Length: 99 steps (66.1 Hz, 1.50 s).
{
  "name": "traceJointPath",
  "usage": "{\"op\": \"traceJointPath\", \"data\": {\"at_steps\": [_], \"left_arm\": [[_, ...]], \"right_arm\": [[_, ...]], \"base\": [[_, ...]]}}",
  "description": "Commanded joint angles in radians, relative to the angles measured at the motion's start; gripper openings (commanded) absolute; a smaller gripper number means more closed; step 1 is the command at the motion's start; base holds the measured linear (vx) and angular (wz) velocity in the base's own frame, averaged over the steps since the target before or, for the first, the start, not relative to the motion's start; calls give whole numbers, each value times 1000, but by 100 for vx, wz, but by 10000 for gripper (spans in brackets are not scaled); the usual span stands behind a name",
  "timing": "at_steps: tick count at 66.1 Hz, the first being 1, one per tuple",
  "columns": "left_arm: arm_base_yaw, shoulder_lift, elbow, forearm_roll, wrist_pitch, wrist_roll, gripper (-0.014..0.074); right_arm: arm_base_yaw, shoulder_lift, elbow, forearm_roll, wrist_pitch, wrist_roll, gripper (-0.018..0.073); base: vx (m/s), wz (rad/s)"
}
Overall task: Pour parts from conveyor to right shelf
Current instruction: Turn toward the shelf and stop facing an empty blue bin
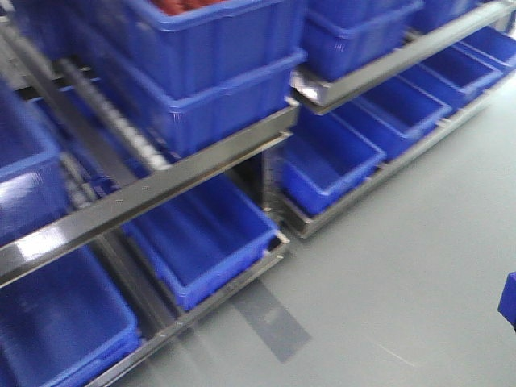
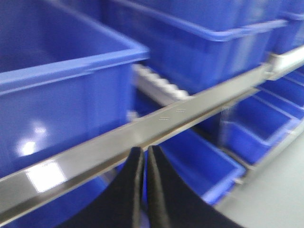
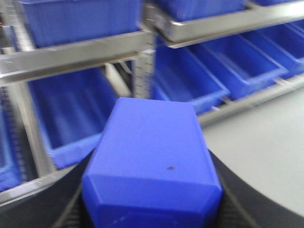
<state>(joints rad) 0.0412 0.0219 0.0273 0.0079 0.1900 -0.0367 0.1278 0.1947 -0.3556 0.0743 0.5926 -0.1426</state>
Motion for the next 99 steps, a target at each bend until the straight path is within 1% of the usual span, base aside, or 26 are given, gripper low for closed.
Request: {"op": "traceJointPath", "data": {"at_steps": [1,33,50,65,99], "left_arm": [[-5,13,-19,-8,-71,-8,-6],[-5,13,-19,-8,-71,-8,-6],[-5,13,-19,-8,-71,-8,-6],[-5,13,-19,-8,-71,-8,-6],[-5,13,-19,-8,-71,-8,-6]], "right_arm": [[-2,10,-26,0,-79,-5,-5],[-2,10,-26,0,-79,-5,-5],[-2,10,-26,0,-79,-5,-5],[-2,10,-26,0,-79,-5,-5],[-2,10,-26,0,-79,-5,-5]], "base": [[21,82],[20,76],[18,57],[19,26],[18,9]]}}
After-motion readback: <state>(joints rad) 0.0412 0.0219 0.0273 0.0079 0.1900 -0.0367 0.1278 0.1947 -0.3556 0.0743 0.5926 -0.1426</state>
